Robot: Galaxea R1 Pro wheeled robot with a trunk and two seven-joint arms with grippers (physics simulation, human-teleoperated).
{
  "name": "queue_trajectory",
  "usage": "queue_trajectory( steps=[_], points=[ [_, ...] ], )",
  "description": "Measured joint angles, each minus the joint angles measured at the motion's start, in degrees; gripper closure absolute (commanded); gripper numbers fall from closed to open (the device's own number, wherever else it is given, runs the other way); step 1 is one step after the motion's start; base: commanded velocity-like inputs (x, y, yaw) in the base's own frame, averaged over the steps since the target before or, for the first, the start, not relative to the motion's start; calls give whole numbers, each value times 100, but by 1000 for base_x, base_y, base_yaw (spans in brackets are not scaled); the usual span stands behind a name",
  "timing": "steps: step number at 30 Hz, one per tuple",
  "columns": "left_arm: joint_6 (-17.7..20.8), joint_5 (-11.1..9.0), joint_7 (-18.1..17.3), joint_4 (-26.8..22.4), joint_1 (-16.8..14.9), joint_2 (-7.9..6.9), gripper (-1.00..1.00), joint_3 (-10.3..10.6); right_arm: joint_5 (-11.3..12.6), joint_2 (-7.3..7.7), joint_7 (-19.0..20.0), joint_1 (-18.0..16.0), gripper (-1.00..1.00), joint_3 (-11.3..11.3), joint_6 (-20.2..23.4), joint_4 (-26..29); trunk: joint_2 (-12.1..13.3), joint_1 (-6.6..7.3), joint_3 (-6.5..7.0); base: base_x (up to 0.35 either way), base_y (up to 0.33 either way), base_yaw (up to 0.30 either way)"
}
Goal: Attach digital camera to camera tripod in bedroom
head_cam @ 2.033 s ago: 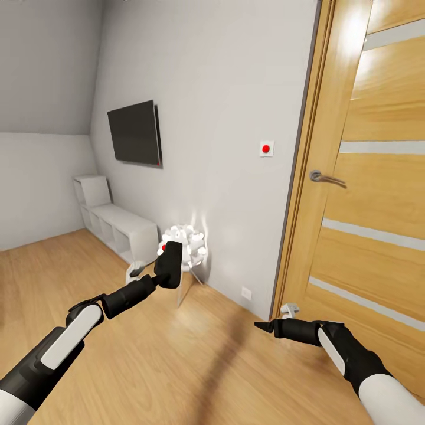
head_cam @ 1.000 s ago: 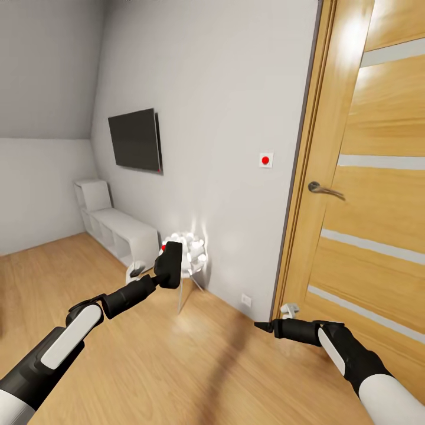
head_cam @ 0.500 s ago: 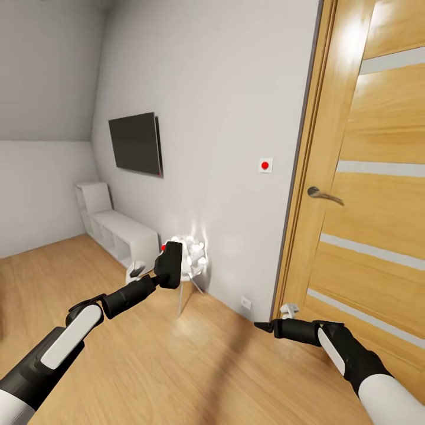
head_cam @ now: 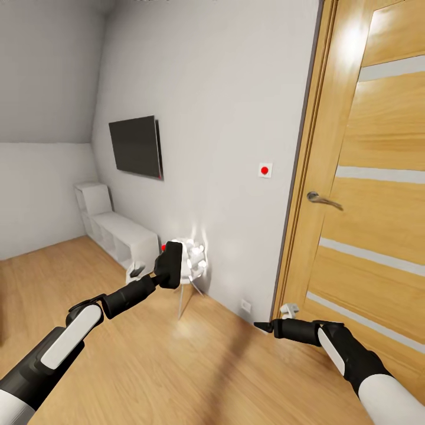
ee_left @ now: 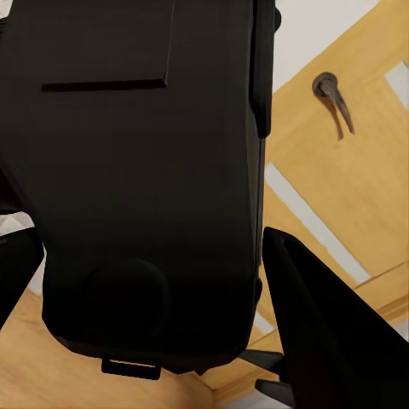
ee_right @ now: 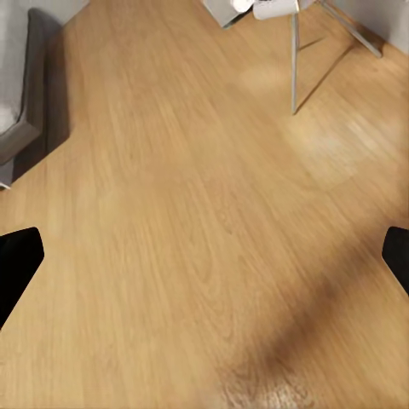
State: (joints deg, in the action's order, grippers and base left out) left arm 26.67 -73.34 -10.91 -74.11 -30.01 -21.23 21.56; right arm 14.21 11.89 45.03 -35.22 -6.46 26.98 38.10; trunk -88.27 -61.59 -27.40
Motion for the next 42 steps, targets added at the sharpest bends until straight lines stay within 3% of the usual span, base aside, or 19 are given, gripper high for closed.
queue_trajectory(
  steps=[26,42],
  points=[
    [7,-5,-32,230,0,0,100,-4,0,0,0,0,-100,-1,0,0,1043,571,467,0,0,0],
    [0,3,-25,211,0,0,100,-8,-1,0,0,1,-100,0,0,0,1045,572,467,0,0,0]
  ],
)
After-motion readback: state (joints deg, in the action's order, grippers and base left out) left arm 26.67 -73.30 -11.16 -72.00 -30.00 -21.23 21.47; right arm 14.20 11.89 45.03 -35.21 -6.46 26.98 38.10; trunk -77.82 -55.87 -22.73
